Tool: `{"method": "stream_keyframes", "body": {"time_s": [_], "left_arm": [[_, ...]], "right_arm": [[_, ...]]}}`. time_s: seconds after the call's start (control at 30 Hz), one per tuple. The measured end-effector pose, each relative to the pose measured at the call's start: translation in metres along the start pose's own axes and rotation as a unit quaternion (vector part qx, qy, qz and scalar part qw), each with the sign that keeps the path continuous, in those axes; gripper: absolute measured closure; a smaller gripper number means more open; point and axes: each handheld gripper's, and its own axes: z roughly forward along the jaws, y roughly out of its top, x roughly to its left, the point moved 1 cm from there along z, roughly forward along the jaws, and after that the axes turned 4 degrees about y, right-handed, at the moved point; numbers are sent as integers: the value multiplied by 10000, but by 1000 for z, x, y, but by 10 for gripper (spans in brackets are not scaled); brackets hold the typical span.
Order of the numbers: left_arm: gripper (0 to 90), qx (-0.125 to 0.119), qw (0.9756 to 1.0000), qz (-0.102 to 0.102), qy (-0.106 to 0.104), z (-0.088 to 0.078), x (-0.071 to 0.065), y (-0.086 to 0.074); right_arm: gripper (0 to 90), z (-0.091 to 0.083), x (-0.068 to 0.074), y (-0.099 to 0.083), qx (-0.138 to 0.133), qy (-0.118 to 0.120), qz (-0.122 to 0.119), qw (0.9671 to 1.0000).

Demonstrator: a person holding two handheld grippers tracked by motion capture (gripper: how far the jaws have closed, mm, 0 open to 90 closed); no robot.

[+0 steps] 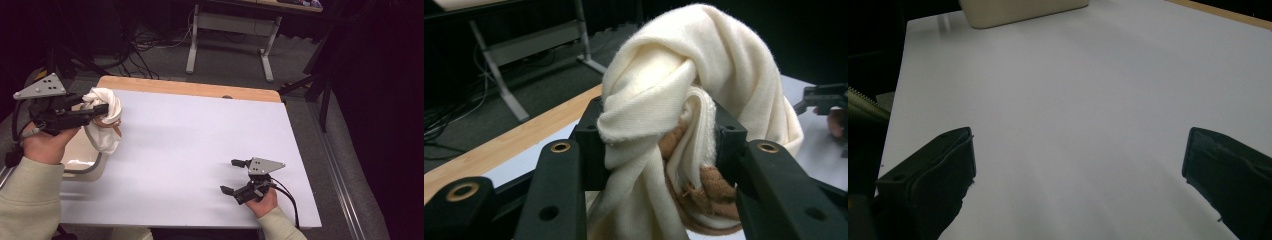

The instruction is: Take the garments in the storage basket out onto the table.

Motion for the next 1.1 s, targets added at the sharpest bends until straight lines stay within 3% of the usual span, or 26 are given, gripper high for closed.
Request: {"method": "stream_keyframes", "body": {"time_s": [0.4,0.77,1.1], "left_arm": [[549,-246,9983,21,-536,34,-29,-2],[547,-325,9931,54,-1122,79,-62,-3],[544,-333,9889,8,-1449,109,-85,-13]], "right_arm": [[11,-1,0,0,-26,-4,-8,10000],[10,-1,0,0,-38,10,-9,10000],[9,-2,0,0,-53,3,13,10000]]}}
